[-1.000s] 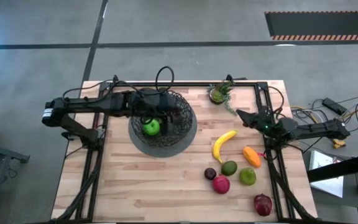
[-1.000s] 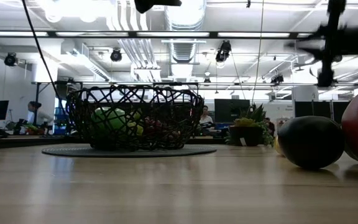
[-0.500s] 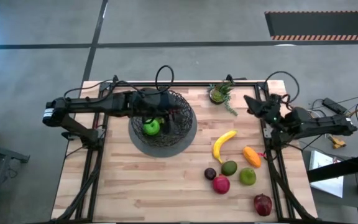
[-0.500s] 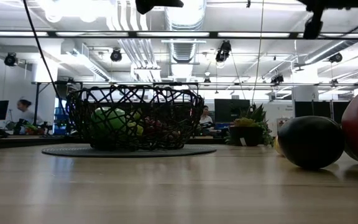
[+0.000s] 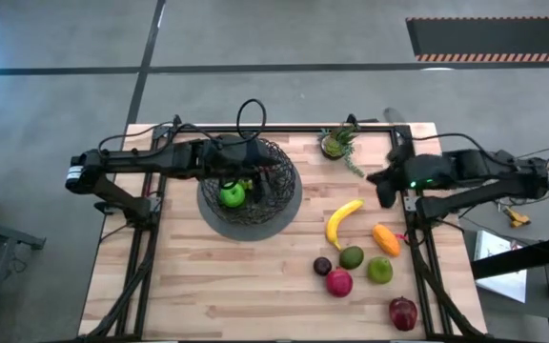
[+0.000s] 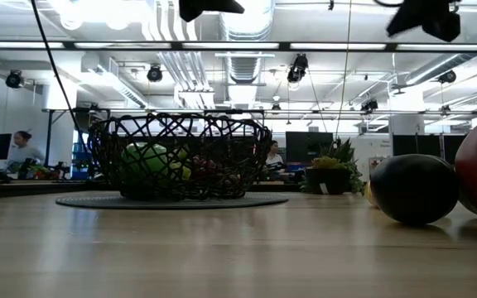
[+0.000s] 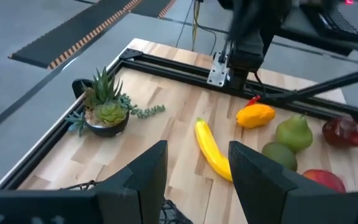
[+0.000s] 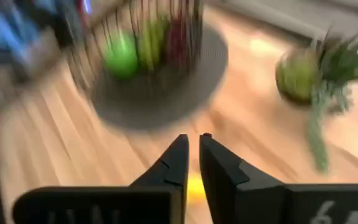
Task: Build produce basket
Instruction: Put the banana into the basket
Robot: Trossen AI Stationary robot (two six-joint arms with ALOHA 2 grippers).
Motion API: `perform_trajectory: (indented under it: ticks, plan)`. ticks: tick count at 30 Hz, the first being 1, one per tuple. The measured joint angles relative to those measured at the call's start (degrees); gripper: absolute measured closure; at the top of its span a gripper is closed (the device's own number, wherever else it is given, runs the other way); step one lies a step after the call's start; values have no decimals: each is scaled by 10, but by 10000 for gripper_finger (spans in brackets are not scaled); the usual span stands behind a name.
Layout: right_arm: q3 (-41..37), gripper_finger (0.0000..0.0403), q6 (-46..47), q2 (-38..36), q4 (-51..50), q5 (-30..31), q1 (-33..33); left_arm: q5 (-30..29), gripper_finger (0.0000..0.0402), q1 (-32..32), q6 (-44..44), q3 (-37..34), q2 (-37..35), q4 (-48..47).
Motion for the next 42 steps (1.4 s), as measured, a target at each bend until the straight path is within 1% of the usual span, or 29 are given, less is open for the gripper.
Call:
perform_trajectory:
  ticks: [2, 4, 6, 8, 10, 13, 18, 21, 24, 25, 27, 30, 35, 38, 42]
  plan:
    - [5, 346, -46, 38, -16, -58, 0, -1, 247, 0, -2, 0, 0, 0]
    - [-1, 322, -100, 75, -12, -113, 0, -1, 247, 0, -2, 1, -1, -2]
    - [-16, 295, -156, 112, 2, -152, 0, -1, 247, 0, -10, 2, -6, -5]
    - [-33, 269, -217, 152, 27, -179, -1, -1, 247, 0, -21, 2, -14, -7]
    - [-47, 245, -273, 196, 41, -192, -3, -1, 247, 0, -30, 1, -28, -18]
    - [-46, 215, -346, 251, 64, -192, -12, -1, 247, 0, -31, 1, -42, -59]
    - [-38, 188, -435, 352, 66, -175, -25, -1, 247, 0, -49, 0, -59, -110]
    - [-30, 187, -501, 394, 76, -149, -28, -1, 247, 0, -50, 0, -63, -130]
    - [-33, 193, -546, 439, 84, -83, -27, -1, 247, 0, -50, -2, -64, -143]
    - [-32, 196, -555, 446, 91, -71, -29, -1, 247, 0, -50, -2, -64, -143]
    - [-30, 204, -576, 463, 95, -62, -33, 0, 247, 0, -47, -3, -65, -142]
    - [-30, 222, -585, 485, 99, -64, -37, 0, 247, 0, -44, -3, -65, -142]
    - [-31, 275, -555, 479, 99, -73, -41, 1, 247, 0, -41, -3, -67, -144]
    - [-28, 277, -524, 452, 85, -74, -41, 1, 247, 0, -32, -4, -76, -146]
    - [23, 277, -487, 391, 2, -88, -41, 1, 247, 0, -25, 2, -101, -144]
